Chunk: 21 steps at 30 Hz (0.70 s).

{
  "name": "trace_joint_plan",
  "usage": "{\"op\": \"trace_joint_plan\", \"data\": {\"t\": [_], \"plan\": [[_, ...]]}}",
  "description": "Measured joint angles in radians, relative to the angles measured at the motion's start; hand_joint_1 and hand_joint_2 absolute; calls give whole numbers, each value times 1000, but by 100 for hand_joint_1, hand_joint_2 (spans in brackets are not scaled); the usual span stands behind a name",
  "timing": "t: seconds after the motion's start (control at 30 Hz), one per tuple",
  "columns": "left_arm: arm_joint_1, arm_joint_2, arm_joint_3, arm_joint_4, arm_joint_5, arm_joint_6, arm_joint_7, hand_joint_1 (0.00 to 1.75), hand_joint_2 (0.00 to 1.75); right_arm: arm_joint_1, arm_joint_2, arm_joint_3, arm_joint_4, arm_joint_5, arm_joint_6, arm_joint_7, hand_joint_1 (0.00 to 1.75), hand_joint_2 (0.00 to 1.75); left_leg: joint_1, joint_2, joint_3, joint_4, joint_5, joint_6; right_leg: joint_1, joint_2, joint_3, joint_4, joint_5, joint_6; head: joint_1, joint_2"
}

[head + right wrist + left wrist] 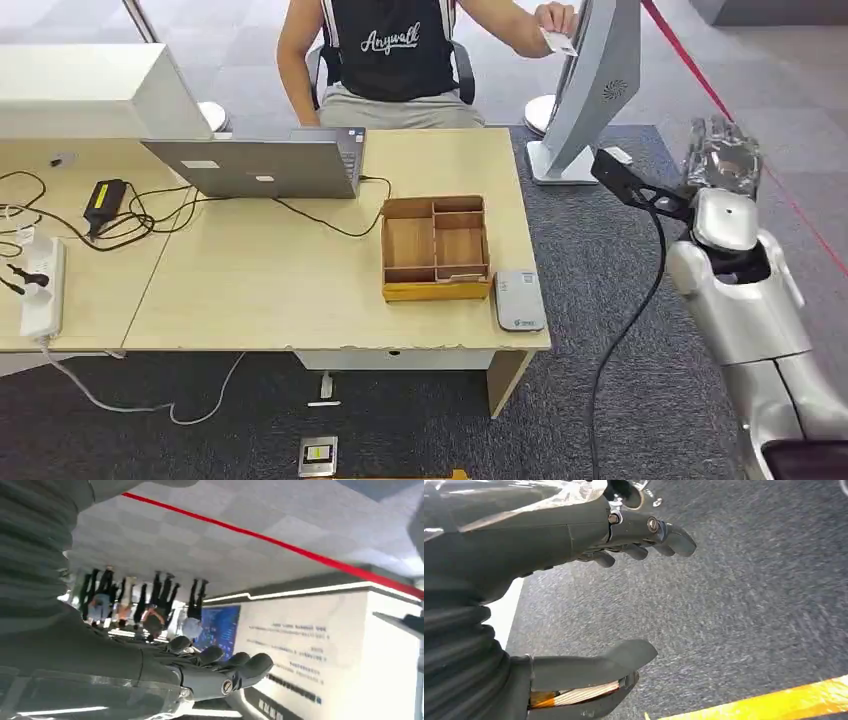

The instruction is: Pass the card to the sensor for recognition and then transmit it.

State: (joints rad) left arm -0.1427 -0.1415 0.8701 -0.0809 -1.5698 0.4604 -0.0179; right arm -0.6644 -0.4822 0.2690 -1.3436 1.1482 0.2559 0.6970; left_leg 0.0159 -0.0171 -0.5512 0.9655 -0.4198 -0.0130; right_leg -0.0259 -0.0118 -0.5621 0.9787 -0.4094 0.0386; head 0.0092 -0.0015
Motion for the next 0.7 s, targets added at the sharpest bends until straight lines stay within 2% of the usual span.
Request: {"op": "trace_joint_plan", "data": {"t": [0.27, 0.47, 0.63, 0.7], "plan": [[-23, -3, -43, -10, -1, -27, 27, 0, 175, -115, 59, 151, 28, -67, -159, -1, 0, 175, 0, 0, 0, 0, 0, 0, 0, 0, -1, 1, 0, 0, 0, 0], [-32, -3, -82, -21, -1, -46, 36, 0, 175, -208, 115, 286, 90, -115, -214, -1, 0, 175, 0, 0, -1, 0, 0, 0, 0, 0, -1, 1, 0, 0, 0, 0], [-36, -3, -109, -28, -1, -53, 40, 0, 175, -279, 184, 400, 174, -219, -313, -6, 0, 175, 0, 0, -1, 0, 0, 0, 0, 0, -1, 1, 0, -1, 0, 0], [-37, -3, -118, -32, -1, -52, 39, 0, 175, -310, 224, 457, 234, -268, -371, -27, 0, 175, 1, 0, -1, 0, 0, 0, 1, 0, -2, 1, 0, -1, 0, 0]]}}
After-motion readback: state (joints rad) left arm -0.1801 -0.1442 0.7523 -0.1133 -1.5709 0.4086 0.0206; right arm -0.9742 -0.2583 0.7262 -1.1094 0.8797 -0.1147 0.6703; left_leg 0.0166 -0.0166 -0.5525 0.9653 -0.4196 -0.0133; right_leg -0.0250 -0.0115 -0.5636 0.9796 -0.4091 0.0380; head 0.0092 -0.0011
